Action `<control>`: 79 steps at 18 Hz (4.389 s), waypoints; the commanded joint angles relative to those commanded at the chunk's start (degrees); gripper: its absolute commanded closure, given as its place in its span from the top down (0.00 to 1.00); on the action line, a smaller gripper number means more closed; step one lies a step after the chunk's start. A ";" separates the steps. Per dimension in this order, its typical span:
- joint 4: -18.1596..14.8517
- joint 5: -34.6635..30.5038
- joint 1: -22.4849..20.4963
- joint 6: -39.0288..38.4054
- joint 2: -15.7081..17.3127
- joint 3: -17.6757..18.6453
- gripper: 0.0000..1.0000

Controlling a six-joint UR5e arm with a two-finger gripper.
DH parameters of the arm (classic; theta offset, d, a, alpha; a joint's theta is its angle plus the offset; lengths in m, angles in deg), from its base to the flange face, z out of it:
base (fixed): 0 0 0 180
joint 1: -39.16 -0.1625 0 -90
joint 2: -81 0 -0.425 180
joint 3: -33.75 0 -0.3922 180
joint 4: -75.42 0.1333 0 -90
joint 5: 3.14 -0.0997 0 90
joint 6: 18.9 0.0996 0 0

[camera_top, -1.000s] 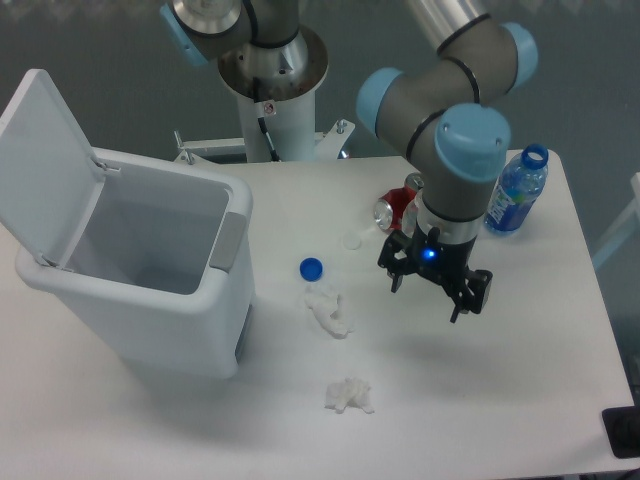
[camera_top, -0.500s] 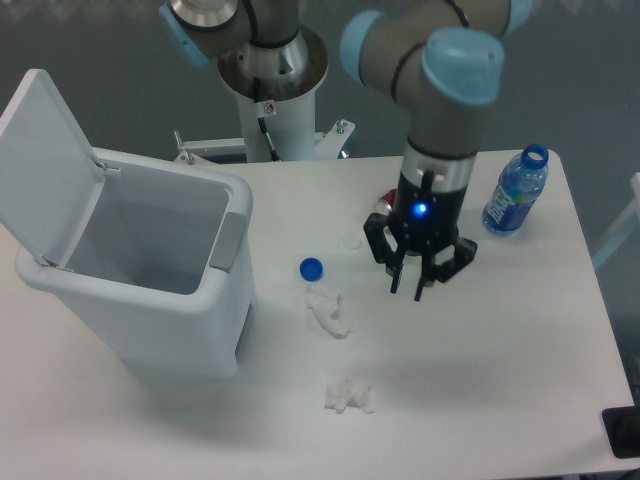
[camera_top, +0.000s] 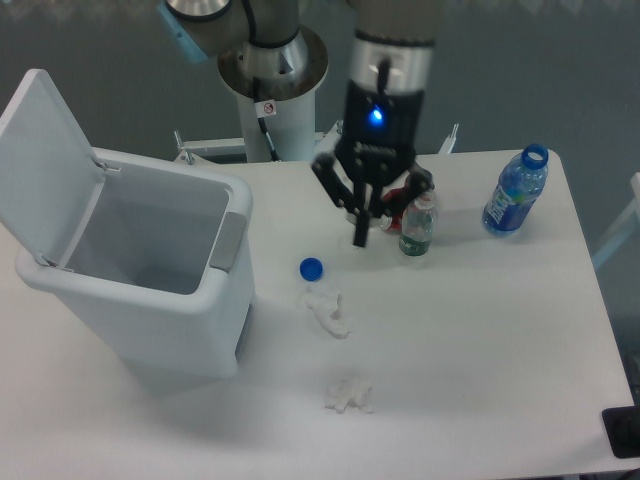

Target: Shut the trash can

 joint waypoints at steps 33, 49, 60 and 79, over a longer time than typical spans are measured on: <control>0.35 1.67 26.38 -2.66 7.75 -0.79 0.00; -2.11 -2.37 27.79 -0.45 6.43 0.00 0.00; -2.11 -7.11 27.52 -0.81 6.08 0.09 0.00; -1.76 -7.82 20.32 -0.81 4.49 -1.14 0.00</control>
